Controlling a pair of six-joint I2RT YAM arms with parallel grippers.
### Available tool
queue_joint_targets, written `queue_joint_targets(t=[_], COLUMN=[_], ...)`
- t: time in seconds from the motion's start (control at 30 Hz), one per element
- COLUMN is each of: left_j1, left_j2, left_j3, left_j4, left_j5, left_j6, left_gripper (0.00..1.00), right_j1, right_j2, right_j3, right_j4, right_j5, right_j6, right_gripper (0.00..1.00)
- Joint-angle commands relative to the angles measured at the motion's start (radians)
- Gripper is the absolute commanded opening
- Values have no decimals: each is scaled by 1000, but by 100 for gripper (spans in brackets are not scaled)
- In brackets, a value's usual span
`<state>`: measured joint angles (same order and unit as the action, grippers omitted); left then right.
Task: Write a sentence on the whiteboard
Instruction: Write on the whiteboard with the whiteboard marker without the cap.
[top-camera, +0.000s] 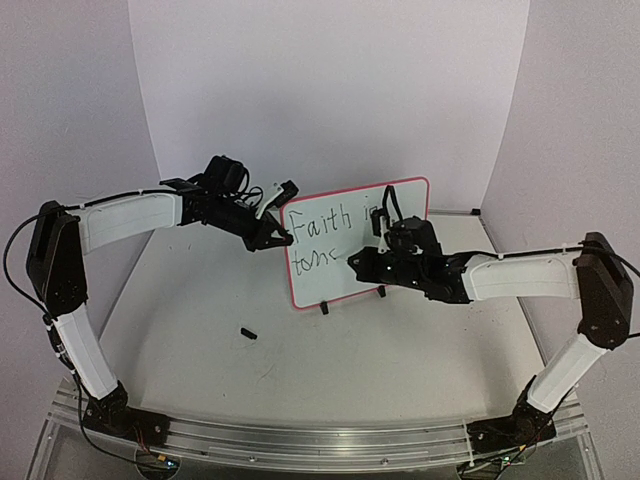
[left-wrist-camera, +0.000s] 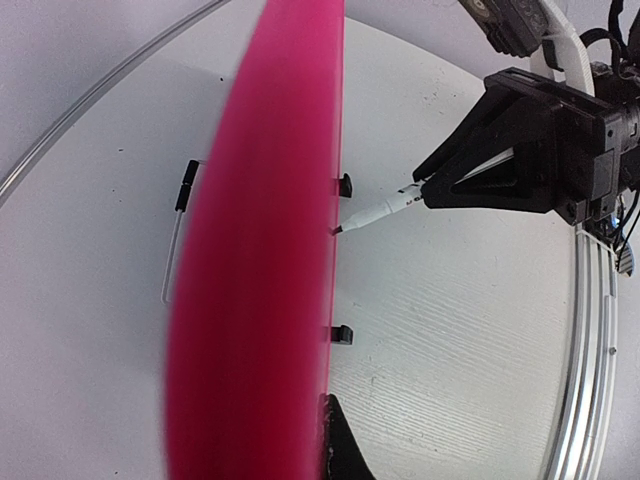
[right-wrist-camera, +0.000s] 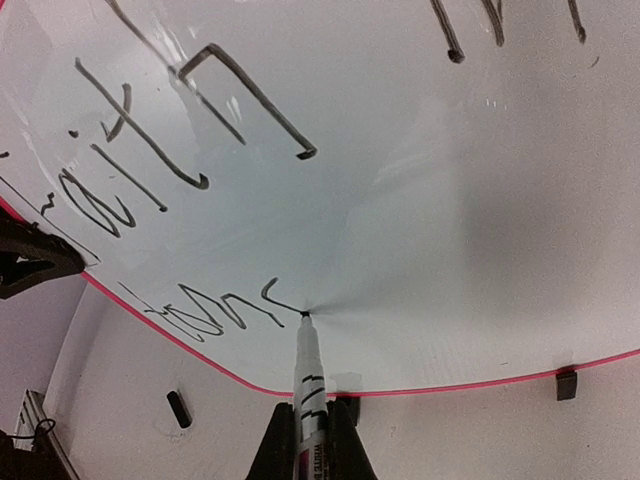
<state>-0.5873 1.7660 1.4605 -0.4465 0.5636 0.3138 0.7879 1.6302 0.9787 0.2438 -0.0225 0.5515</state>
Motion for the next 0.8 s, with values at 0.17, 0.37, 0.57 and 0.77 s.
queue_joint_targets(t=[0.17, 0.37, 0.57, 0.77], left_j1=[-5, -5, -5, -6], left_j2=[9, 7, 8, 9], left_j3=[-5, -5, -5, -5], left_j4=[-88, -87, -88, -88], left_j5=[-95, -94, -94, -94], left_j6=[58, 58, 57, 58], left_gripper=[0, 0, 0, 0], right_j1=[-9, -8, -7, -7], right_j2=[-55, -64, -55, -47], right_j3=[11, 31, 37, 48], right_j4=[-3, 1, 23, 39], right_j5=[93, 56, 19, -17], right_j6=[-10, -22, -28, -32], right_gripper=[0, 0, 0, 0])
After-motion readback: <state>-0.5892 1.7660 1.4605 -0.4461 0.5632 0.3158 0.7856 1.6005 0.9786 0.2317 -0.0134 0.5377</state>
